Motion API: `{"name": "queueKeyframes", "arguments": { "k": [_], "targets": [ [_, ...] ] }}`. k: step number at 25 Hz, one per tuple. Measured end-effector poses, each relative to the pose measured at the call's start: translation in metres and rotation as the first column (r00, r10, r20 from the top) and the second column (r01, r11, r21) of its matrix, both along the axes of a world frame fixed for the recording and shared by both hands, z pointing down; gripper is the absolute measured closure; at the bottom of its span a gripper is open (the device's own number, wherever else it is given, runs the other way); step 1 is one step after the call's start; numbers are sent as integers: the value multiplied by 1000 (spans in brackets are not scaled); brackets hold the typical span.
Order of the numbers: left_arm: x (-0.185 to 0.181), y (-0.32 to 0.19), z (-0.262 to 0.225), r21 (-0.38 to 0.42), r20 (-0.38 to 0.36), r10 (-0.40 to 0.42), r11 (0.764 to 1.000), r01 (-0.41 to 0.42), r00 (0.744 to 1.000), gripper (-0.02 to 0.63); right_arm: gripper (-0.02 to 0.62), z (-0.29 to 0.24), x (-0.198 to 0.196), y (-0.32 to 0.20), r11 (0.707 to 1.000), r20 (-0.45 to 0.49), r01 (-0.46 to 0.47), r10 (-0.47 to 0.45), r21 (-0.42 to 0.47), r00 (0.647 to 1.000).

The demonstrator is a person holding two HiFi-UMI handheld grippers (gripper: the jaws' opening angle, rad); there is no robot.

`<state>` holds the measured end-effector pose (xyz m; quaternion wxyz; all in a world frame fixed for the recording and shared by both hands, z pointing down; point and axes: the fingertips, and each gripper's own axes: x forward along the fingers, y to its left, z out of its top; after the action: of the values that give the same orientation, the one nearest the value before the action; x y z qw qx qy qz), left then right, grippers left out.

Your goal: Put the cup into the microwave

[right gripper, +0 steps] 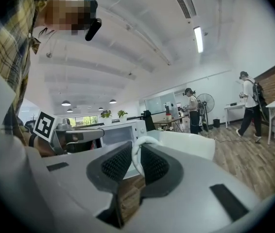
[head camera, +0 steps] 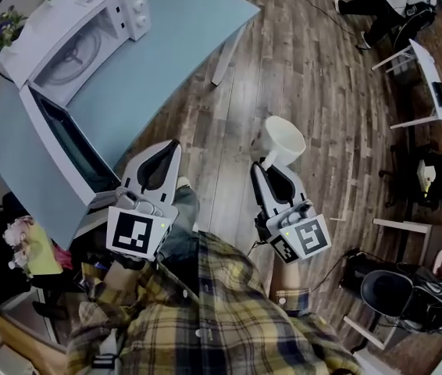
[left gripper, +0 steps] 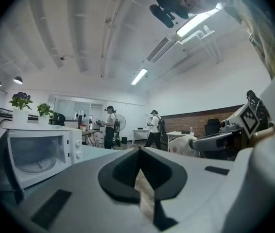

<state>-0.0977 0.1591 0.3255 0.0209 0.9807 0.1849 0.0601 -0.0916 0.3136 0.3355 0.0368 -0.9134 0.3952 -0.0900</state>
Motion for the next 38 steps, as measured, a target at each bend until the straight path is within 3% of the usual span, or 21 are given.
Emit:
{"name": "queueKeyframes", "arguments": {
  "k": [7, 15, 19, 23, 27, 35, 38],
  "targets": [
    [41, -31, 6, -12, 32, -99, 995, 99, 995, 615, 535, 1, 58, -37, 994, 9, 108, -108, -1, 994],
    [53, -72, 5, -5, 28, -229, 973, 229, 973, 615, 534, 3, 90, -87, 969, 10, 245, -245, 17, 969],
    [55, -87, 5, 0, 28, -302, 953, 302, 953, 615, 534, 3, 103, -120, 936, 31, 351, -352, 26, 935],
    [59, -107, 9, -9, 43, -397, 917, 398, 917, 615, 534, 11, 123, -147, 895, 34, 445, -445, 21, 895],
    [68, -132, 12, -12, 47, -515, 856, 516, 856, 615, 534, 16, 145, -183, 828, 41, 560, -561, 23, 827],
    [91, -182, 16, 4, 53, -743, 669, 744, 668, 615, 534, 13, 192, -259, 615, 5, 788, -788, 21, 616],
    [94, -200, 8, 14, 1, -798, 602, 798, 602, 615, 534, 8, 203, -273, 546, -6, 837, -838, 30, 546]
  ]
}}
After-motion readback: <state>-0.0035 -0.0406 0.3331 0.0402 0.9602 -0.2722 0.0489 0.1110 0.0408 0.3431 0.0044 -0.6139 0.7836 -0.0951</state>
